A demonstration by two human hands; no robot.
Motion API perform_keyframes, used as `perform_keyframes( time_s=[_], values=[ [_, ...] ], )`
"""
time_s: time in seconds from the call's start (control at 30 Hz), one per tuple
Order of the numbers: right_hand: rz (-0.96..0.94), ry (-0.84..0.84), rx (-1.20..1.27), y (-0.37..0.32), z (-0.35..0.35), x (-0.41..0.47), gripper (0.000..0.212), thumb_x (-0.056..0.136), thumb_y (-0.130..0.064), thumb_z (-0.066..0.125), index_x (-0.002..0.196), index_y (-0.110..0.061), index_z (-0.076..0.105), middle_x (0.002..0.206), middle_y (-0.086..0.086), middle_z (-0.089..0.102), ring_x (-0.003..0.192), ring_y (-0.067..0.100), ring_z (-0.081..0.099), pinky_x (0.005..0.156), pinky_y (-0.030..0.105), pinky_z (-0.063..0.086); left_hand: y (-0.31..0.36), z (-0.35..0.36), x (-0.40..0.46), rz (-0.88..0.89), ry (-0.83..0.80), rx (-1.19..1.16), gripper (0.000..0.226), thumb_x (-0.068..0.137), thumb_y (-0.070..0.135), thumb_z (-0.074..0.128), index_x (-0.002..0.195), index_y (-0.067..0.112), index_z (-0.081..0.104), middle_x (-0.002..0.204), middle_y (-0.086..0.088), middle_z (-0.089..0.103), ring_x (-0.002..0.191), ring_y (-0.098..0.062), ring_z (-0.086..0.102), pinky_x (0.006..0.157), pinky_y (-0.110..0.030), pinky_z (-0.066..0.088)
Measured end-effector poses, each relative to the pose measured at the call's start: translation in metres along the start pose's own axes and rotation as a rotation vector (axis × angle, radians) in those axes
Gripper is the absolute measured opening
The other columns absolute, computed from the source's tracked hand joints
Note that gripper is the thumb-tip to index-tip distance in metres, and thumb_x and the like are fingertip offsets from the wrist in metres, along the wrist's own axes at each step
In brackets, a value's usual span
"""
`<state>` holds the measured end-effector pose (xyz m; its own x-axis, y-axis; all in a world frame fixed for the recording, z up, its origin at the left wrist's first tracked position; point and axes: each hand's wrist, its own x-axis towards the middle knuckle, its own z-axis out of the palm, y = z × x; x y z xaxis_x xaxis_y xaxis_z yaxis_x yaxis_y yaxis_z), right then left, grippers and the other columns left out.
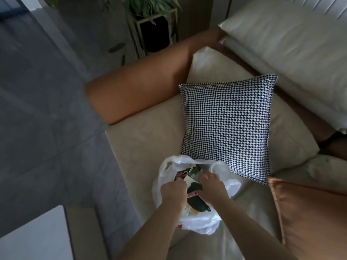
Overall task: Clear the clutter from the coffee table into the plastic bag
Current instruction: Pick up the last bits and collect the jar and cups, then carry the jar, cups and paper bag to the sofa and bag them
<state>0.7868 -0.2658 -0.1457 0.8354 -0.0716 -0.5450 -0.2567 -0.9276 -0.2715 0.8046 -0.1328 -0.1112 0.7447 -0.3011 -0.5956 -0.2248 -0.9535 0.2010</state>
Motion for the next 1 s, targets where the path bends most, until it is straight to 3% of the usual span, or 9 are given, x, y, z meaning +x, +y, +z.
perform_keyframes(
  time_s=[0.1,0.17,0.27,0.47,0.67,0.77,0.9,1.0],
  values=[
    [-0.017,-0.011,0.0,-0.001,-0.001,-0.011,0.056,0.09,-0.029,0.057,0.142,-0.02,0.036,0.149,0.004,0.038,0.137,0.023,0.035,0.108,0.039,0.036,0.001,0.004,-0.007,-0.024,0.067,0.12,0.026,0.098,0.034,0.05,0.114,0.015,0.06,0.098,0.001,0.065,0.088,-0.013,0.063,0.071,-0.021,0.046],
    [-0.021,-0.01,-0.005,-0.001,-0.004,-0.021,0.053,0.09,-0.03,0.056,0.14,-0.021,0.039,0.144,0.002,0.045,0.133,0.021,0.04,0.106,0.037,0.037,0.001,0.001,-0.014,-0.072,0.045,0.076,0.032,0.098,0.041,0.048,0.112,0.015,0.06,0.102,-0.001,0.067,0.092,-0.015,0.064,0.08,-0.026,0.05],
    [-0.029,0.007,-0.045,-0.004,-0.01,-0.038,0.048,0.089,-0.03,0.055,0.134,-0.019,0.045,0.135,0.002,0.052,0.123,0.021,0.049,0.101,0.035,0.041,0.0,-0.003,-0.028,-0.064,0.067,0.08,0.037,0.097,0.047,0.045,0.107,0.015,0.061,0.098,-0.002,0.068,0.088,-0.016,0.065,0.079,-0.029,0.052],
    [-0.094,0.05,-0.105,-0.03,-0.015,-0.076,0.033,0.089,-0.034,0.052,0.118,-0.019,0.056,0.119,0.002,0.06,0.109,0.021,0.055,0.095,0.036,0.045,-0.012,-0.007,-0.076,-0.1,0.101,0.018,0.041,0.096,0.054,0.04,0.09,0.02,0.062,0.081,0.002,0.063,0.077,-0.013,0.061,0.068,-0.026,0.04],
    [-0.221,0.101,-0.22,-0.081,-0.005,-0.121,0.04,0.094,-0.041,0.045,0.126,-0.02,0.052,0.125,0.002,0.06,0.116,0.022,0.055,0.101,0.036,0.042,-0.049,-0.008,-0.155,-0.17,0.133,0.025,0.041,0.099,0.047,0.036,0.118,0.018,0.059,0.117,-0.001,0.064,0.11,-0.021,0.06,0.089,-0.031,0.042],
    [-0.302,0.071,-0.326,-0.119,0.012,-0.153,0.045,0.096,-0.043,0.043,0.132,-0.016,0.046,0.128,0.006,0.057,0.118,0.025,0.055,0.101,0.037,0.042,-0.084,0.009,-0.202,-0.241,0.136,-0.032,0.037,0.096,0.047,0.04,0.115,0.023,0.061,0.117,-0.001,0.065,0.111,-0.022,0.06,0.092,-0.032,0.041],
    [-0.434,0.046,-0.367,-0.175,0.058,-0.207,0.044,0.095,-0.04,0.04,0.131,-0.016,0.045,0.133,0.007,0.052,0.122,0.026,0.05,0.101,0.039,0.039,-0.144,0.057,-0.282,-0.358,0.179,-0.182,0.046,0.1,0.044,0.037,0.126,0.013,0.057,0.129,-0.009,0.058,0.12,-0.024,0.054,0.099,-0.031,0.039],
    [-0.555,-0.014,-0.453,-0.223,0.099,-0.26,0.048,0.098,-0.039,0.038,0.139,-0.014,0.038,0.143,0.009,0.044,0.132,0.025,0.041,0.107,0.038,0.031,-0.186,0.097,-0.359,-0.474,0.191,-0.209,0.044,0.099,0.047,0.036,0.122,0.017,0.059,0.126,-0.003,0.06,0.118,-0.022,0.057,0.098,-0.031,0.04]
  ],
)
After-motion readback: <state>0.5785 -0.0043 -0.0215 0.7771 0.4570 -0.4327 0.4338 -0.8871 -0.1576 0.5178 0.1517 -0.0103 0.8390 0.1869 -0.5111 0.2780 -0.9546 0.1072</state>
